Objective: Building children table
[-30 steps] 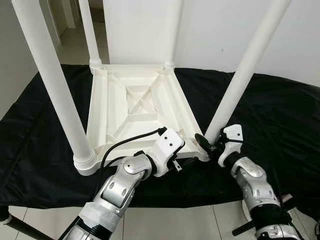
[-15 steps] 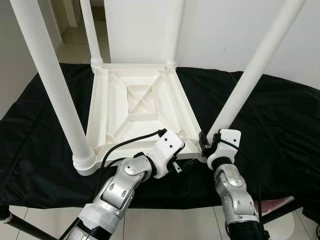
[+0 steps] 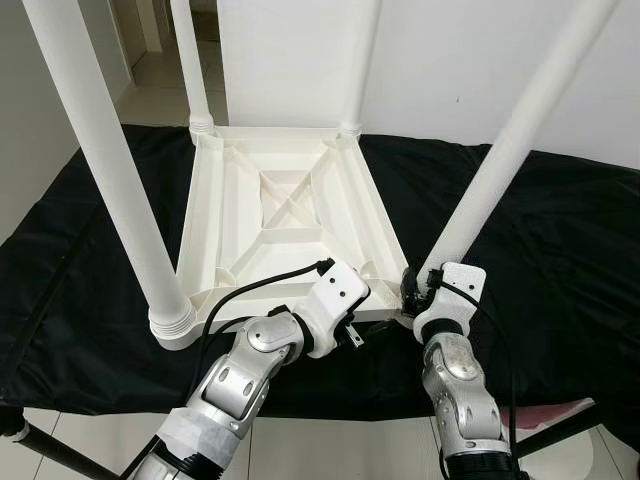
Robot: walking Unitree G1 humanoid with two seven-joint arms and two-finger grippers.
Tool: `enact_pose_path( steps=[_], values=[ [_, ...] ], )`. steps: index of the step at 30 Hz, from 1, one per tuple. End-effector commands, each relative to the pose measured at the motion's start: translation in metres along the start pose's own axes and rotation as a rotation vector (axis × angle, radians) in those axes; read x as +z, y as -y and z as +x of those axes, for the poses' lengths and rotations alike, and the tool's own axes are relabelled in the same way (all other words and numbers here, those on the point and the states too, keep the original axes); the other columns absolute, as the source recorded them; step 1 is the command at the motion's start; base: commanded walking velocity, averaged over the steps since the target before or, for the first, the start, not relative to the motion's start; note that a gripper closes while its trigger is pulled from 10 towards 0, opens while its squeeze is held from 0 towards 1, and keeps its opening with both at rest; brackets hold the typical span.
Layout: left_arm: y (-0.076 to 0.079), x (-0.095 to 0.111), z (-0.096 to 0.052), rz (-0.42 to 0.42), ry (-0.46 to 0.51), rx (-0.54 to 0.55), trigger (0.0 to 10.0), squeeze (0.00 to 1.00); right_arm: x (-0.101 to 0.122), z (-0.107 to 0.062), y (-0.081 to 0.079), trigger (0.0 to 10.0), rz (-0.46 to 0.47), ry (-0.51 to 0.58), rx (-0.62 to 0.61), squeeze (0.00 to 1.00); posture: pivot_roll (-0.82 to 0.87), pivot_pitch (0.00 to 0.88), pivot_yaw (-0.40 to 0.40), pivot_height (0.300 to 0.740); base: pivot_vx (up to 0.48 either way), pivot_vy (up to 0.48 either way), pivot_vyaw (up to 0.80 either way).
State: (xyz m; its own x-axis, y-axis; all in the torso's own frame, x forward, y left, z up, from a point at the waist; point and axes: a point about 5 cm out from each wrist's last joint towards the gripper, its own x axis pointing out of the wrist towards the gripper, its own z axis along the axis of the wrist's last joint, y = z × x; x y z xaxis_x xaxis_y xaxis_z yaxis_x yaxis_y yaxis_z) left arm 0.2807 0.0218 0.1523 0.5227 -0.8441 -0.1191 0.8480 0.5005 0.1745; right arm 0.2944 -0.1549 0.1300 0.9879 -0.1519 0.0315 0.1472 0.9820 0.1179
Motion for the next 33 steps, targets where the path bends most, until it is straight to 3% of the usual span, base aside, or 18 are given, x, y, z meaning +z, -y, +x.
enact_pose_path(
  steps=[1, 6, 7, 9, 13, 16, 19, 22, 26, 30, 31, 32, 33],
  values=[
    [0.003, -0.002, 0.0, -0.001, -0.008, 0.005, 10.0, 0.0, 0.0, 0.0, 0.006, 10.0, 0.012, -0.002, 0.0, 1.0, 0.04, 0.027, -0.049, 0.74, 0.0, 0.0, 0.0],
    [0.002, -0.003, 0.0, -0.001, -0.009, 0.009, 10.0, 0.0, 0.011, 0.009, 0.016, 10.0, 0.005, 0.016, 0.081, 1.0, 0.03, 0.028, -0.048, 0.74, 0.0, 0.0, 0.0],
    [0.002, -0.002, 0.0, 0.0, -0.009, 0.01, 10.0, 0.0, 0.014, 0.011, 0.018, 10.0, -0.008, 0.014, 0.113, 0.0, 0.03, 0.03, -0.047, 0.74, 0.0, 0.0, 0.0],
    [0.002, -0.002, 0.0, 0.0, -0.009, 0.01, 10.0, 0.0, 0.015, 0.013, 0.019, 10.0, -0.021, 0.009, 0.145, 0.0, 0.03, 0.03, -0.047, 0.74, 0.0, 0.0, 0.0],
    [0.001, -0.002, 0.0, 0.0, -0.01, 0.009, 10.0, 0.0, 0.02, 0.022, 0.021, 10.0, -0.128, -0.007, 0.39, 0.0, 0.03, 0.034, -0.041, 0.74, 0.0, 0.0, 0.0],
    [0.001, -0.002, 0.001, 0.001, -0.01, 0.009, 10.0, 0.0, 0.02, 0.023, 0.021, 10.0, -0.15, -0.009, 0.42, 0.0, 0.03, 0.034, -0.041, 0.74, 0.0, 0.0, 0.0],
    [0.0, -0.001, 0.001, 0.003, -0.009, 0.011, 10.0, 0.0, 0.02, 0.026, 0.013, 10.0, -0.239, -0.014, 0.629, 0.0, 0.03, 0.033, -0.038, 0.74, 0.0, 0.0, 0.0],
    [0.0, -0.001, 0.001, 0.003, -0.009, 0.011, 10.0, 0.0, 0.02, 0.026, 0.013, 10.0, -0.239, -0.014, 0.629, 0.0, 0.03, 0.033, -0.038, 0.74, 0.0, 0.0, 0.0],
    [-0.001, -0.001, 0.001, 0.004, -0.006, 0.017, 10.0, 0.0, 0.014, 0.03, 0.009, 10.0, -0.287, -0.058, 0.745, 0.0, 0.04, 0.03, -0.043, 0.74, 0.0, 0.0, 0.0],
    [-0.002, -0.001, 0.0, 0.004, -0.006, 0.024, 10.0, 0.0, 0.007, 0.033, 0.013, 9.9, -0.284, -0.102, 0.769, 0.0, 0.04, 0.028, -0.044, 0.74, 0.0, 0.0, 0.0],
    [-0.002, -0.001, 0.0, 0.004, -0.006, 0.025, 10.0, 0.0, 0.005, 0.033, 0.015, 8.7, -0.282, -0.109, 0.772, 0.0, 0.04, 0.028, -0.044, 0.74, 0.0, 0.0, 0.0],
    [-0.002, -0.001, -0.001, 0.005, -0.007, 0.027, 10.0, 0.0, 0.003, 0.033, 0.016, 6.0, -0.279, -0.121, 0.777, 0.0, 0.04, 0.03, -0.046, 0.74, 0.0, 0.0, 0.0],
    [-0.002, -0.001, -0.001, 0.004, -0.007, 0.027, 10.0, 0.0, 0.002, 0.033, 0.017, 4.2, -0.272, -0.129, 0.782, 0.0, 0.04, 0.029, -0.044, 0.74, 0.0, 0.0, 0.0]
  ],
)
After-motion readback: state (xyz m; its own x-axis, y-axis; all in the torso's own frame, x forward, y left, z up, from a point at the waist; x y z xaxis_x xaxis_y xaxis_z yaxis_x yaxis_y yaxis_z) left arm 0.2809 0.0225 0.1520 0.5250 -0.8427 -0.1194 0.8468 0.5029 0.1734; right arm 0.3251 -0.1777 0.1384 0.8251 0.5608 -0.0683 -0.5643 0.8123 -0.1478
